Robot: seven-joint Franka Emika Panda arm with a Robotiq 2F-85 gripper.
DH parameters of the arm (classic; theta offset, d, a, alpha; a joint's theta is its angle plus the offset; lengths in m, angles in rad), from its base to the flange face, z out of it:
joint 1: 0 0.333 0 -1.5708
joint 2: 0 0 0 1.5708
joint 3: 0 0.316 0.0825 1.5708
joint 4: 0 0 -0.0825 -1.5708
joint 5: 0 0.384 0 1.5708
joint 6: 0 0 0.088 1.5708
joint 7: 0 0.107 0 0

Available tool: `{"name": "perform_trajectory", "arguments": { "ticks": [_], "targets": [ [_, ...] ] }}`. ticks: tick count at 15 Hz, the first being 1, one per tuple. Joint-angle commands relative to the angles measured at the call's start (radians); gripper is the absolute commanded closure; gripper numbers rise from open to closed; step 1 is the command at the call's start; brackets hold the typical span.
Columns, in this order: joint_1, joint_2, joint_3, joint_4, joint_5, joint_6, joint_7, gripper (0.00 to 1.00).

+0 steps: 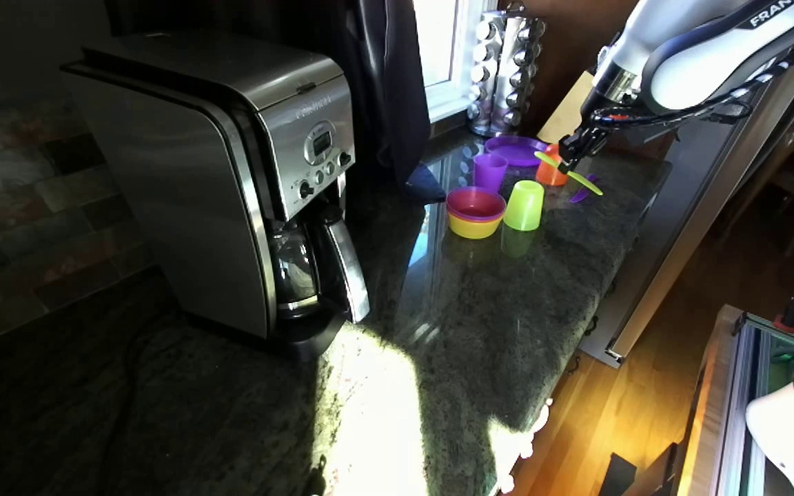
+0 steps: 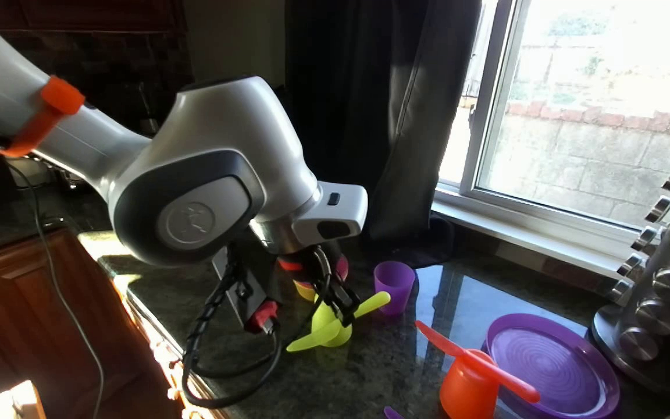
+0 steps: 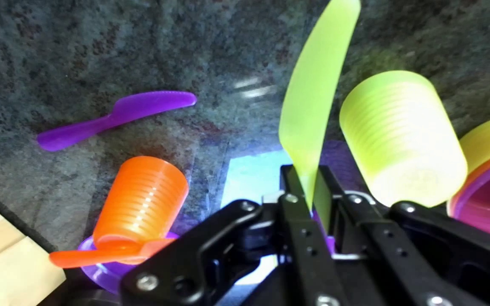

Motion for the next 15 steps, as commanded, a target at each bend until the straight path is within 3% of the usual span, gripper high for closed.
{"name": "perform_trajectory", "arguments": {
  "ticks": [1,7,15],
  "targets": [
    [0.023,-0.108,0.016,-0.055,0.121,-0.047,-0.090,0.96],
    [0.107,-0.098,0.011,0.003,0.318,-0.144,-0.197,0.96],
    [0.107,-0.021,0.018,0.064,0.363,-0.130,-0.208,0.96]
  ]
}}
